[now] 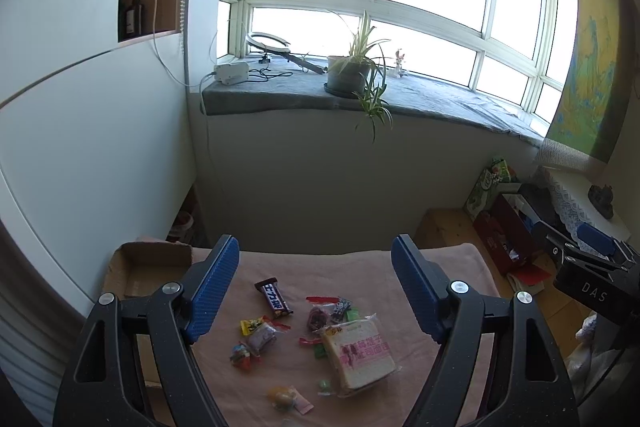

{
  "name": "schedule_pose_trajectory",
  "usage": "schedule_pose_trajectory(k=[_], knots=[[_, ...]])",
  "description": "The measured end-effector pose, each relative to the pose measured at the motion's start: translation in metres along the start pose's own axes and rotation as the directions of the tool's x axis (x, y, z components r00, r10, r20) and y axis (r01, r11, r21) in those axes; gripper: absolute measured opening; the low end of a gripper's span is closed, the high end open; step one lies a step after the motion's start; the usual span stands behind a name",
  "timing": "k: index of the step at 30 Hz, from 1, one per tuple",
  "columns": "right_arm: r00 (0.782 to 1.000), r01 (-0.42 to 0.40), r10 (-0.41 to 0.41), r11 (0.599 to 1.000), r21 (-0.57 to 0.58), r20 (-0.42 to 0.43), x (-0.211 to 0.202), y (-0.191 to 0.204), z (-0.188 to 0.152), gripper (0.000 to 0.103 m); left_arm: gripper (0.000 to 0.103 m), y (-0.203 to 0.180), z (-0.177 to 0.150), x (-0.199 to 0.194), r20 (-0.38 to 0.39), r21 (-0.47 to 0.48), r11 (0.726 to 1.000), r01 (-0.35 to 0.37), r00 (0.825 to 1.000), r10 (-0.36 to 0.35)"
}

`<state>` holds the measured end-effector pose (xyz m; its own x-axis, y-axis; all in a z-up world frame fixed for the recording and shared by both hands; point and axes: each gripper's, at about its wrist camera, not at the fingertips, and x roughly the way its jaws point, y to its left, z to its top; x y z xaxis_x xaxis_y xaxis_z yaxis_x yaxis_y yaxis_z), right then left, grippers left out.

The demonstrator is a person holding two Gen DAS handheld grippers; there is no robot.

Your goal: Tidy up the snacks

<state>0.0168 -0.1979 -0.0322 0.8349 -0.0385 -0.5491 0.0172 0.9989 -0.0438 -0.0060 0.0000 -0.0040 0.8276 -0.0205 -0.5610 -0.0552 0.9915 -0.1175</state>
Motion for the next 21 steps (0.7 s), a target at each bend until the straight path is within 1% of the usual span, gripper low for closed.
schedule_pose_trajectory(k=[10, 21], knots=[[1.000, -0.003, 0.003, 1.000, -0.013, 0.004, 0.0011, 0.0086, 0.0008, 0.101, 0.079, 0.0009, -0.0023, 0.0002, -0.001, -0.002, 1.000, 0.003, 1.000, -0.003], [1.000, -0.005, 0.005, 1.000, -0.011, 0.000, 0.0025, 0.0056, -0.0010, 0.101, 0.079, 0.0005, -0.0035, 0.0006, -0.003, -0.004, 1.000, 0.002, 1.000, -0.002]])
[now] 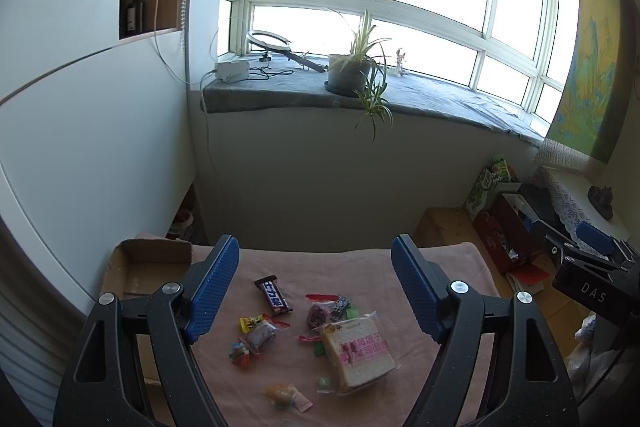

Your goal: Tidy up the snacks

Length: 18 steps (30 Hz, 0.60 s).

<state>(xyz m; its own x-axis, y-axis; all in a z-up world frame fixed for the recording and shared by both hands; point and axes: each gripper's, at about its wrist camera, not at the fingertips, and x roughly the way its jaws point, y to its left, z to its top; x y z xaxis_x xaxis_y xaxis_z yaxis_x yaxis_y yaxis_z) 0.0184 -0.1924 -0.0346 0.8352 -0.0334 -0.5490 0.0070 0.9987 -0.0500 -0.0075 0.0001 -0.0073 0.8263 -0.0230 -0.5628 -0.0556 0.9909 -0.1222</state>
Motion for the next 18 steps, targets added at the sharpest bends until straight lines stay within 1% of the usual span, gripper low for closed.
schedule_pose_trajectory(k=[9, 18], knots=[[1.000, -0.004, 0.004, 1.000, -0.005, -0.005, 0.003, 0.002, -0.004, 0.101, 0.079, 0.001, -0.002, 0.001, -0.007, -0.003, 1.000, -0.001, 1.000, 0.001], [1.000, -0.009, 0.009, 1.000, -0.017, -0.030, 0.012, 0.006, -0.006, 0.101, 0.079, 0.003, -0.006, 0.008, -0.037, -0.015, 1.000, -0.001, 0.999, 0.000]])
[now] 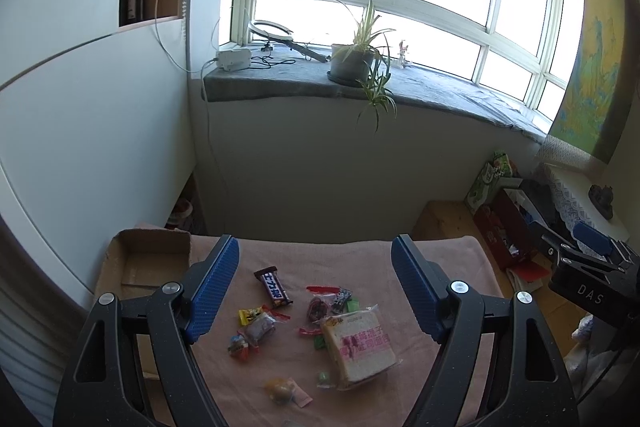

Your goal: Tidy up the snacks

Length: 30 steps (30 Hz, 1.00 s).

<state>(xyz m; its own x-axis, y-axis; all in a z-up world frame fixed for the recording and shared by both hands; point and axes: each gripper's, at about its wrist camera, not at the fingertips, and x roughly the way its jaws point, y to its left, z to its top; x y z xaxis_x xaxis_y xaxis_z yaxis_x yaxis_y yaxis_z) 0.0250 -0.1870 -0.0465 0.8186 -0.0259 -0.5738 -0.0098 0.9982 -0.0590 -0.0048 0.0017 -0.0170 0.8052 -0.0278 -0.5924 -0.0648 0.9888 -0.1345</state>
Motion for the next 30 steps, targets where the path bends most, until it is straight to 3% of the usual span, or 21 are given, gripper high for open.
schedule_pose_trajectory(k=[13, 19, 25, 30], knots=[[0.998, -0.002, 0.000, 0.999, -0.038, -0.071, 0.027, 0.002, -0.011, 0.101, 0.079, 0.011, -0.021, 0.032, -0.119, -0.061, 0.997, 0.037, 0.992, -0.044], [0.982, -0.070, 0.061, 0.996, -0.047, -0.177, 0.057, 0.002, -0.028, 0.101, 0.079, 0.020, -0.042, 0.058, -0.218, -0.113, 0.990, 0.086, 0.970, -0.109], [0.939, -0.195, 0.184, 0.981, -0.010, -0.289, 0.090, 0.004, -0.046, 0.101, 0.079, 0.021, -0.066, 0.082, -0.325, -0.153, 0.979, 0.132, 0.929, -0.176], [0.868, -0.299, 0.299, 0.952, 0.063, -0.397, 0.124, 0.005, -0.063, 0.101, 0.079, 0.023, -0.087, 0.104, -0.400, -0.203, 0.966, 0.159, 0.887, -0.230]])
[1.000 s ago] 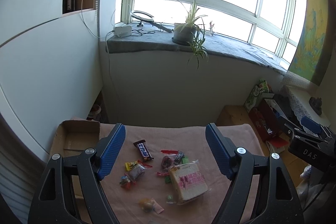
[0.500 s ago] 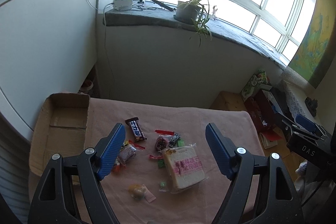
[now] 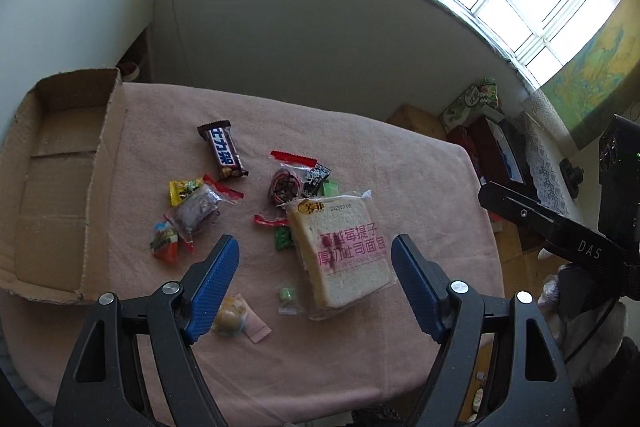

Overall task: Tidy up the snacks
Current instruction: 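Move the left tool to the bagged bread loaf and grasp it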

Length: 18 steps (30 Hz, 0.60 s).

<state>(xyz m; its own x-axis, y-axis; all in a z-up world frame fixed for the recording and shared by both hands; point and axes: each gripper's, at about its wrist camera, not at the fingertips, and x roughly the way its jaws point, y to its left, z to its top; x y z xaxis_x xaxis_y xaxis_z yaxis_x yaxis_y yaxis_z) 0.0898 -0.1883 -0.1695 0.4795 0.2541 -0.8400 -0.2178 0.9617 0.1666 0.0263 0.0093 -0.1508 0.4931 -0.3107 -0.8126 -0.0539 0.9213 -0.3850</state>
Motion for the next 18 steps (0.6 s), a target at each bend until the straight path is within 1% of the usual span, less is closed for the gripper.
schedule_pose_trajectory(k=[5, 8, 10, 11, 13, 15, 16, 18], knots=[[0.991, -0.087, 0.092, 0.995, 0.052, -0.099, 0.031, -0.008, -0.005, 0.101, 0.077, 0.006, -0.010, 0.026, -0.073, -0.034, 0.998, 0.045, 0.996, -0.047], [0.978, -0.127, 0.135, 0.990, 0.062, -0.157, 0.048, -0.007, -0.008, 0.101, 0.077, 0.010, -0.015, 0.039, -0.112, -0.063, 0.996, 0.065, 0.991, -0.072], [0.968, -0.156, 0.166, 0.985, 0.067, -0.189, 0.059, -0.006, -0.010, 0.101, 0.077, 0.013, -0.017, 0.049, -0.139, -0.109, 0.990, 0.090, 0.985, -0.105], [0.961, -0.173, 0.184, 0.982, 0.070, -0.207, 0.065, -0.005, -0.011, 0.101, 0.076, 0.016, -0.019, 0.055, -0.151, -0.130, 0.987, 0.091, 0.982, -0.111], [0.948, -0.194, 0.209, 0.977, 0.085, -0.240, 0.078, -0.006, -0.013, 0.101, 0.074, 0.020, -0.023, 0.063, -0.170, -0.157, 0.983, 0.096, 0.978, -0.123], [0.935, -0.211, 0.233, 0.972, 0.108, -0.267, 0.088, -0.007, -0.014, 0.101, 0.069, 0.022, -0.025, 0.068, -0.187, -0.174, 0.980, 0.100, 0.973, -0.133], [0.931, -0.216, 0.241, 0.969, 0.119, -0.274, 0.092, -0.008, -0.014, 0.101, 0.068, 0.023, -0.026, 0.071, -0.195, -0.178, 0.979, 0.103, 0.971, -0.137], [0.922, -0.231, 0.260, 0.964, 0.131, -0.288, 0.100, -0.008, -0.014, 0.101, 0.062, 0.024, -0.028, 0.075, -0.203, -0.174, 0.978, 0.111, 0.968, -0.146]])
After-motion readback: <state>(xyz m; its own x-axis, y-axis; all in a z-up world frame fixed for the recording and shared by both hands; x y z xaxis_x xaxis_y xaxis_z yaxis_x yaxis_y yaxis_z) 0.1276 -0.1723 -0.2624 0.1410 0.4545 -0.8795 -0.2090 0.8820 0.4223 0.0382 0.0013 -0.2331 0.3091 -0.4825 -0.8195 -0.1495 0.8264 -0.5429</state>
